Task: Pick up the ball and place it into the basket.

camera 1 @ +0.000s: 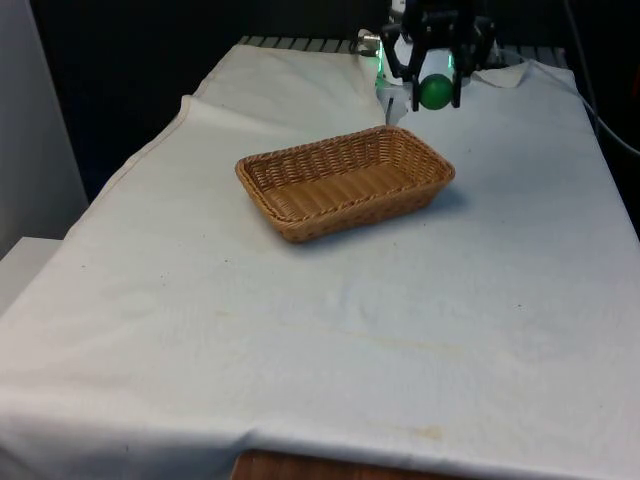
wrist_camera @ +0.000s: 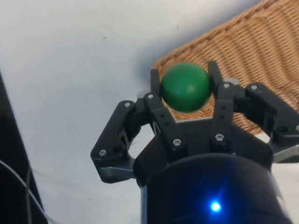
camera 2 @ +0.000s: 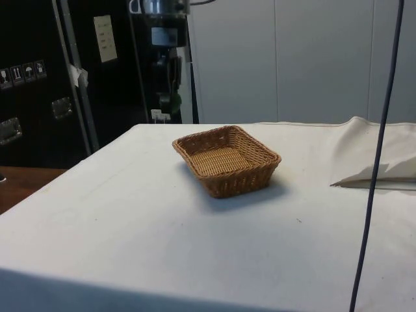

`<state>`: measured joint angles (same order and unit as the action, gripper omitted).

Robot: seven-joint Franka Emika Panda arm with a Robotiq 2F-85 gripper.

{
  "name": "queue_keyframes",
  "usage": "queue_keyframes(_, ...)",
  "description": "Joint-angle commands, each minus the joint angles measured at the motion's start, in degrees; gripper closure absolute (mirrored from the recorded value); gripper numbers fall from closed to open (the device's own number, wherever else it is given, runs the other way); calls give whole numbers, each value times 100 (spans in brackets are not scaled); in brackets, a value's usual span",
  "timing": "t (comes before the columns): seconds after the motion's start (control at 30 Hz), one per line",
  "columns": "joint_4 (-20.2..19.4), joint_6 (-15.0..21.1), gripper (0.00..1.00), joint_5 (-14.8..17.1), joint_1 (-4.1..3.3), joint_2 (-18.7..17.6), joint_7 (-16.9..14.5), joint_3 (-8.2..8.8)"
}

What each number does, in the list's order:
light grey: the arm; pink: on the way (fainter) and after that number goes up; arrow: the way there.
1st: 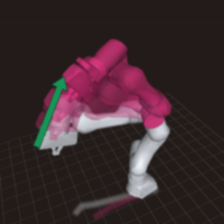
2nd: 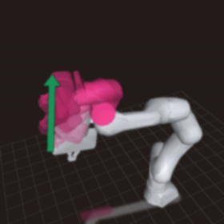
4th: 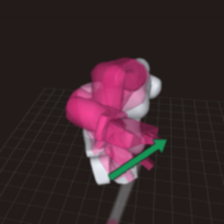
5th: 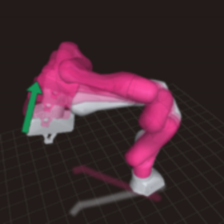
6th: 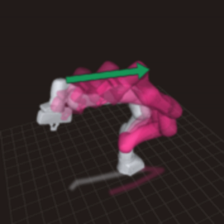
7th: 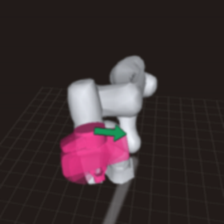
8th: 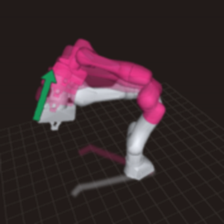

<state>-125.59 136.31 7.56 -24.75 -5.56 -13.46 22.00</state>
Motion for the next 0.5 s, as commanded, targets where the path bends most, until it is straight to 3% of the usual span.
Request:
queue_keyframes(0.0,-74,92,99,-120,11,40,29,57)
queue_keyframes(0.27,-183,172,99,-115,6,34,-138,252)
queue_keyframes(0.47,-430,481,99,-132,40,17,-378,481)
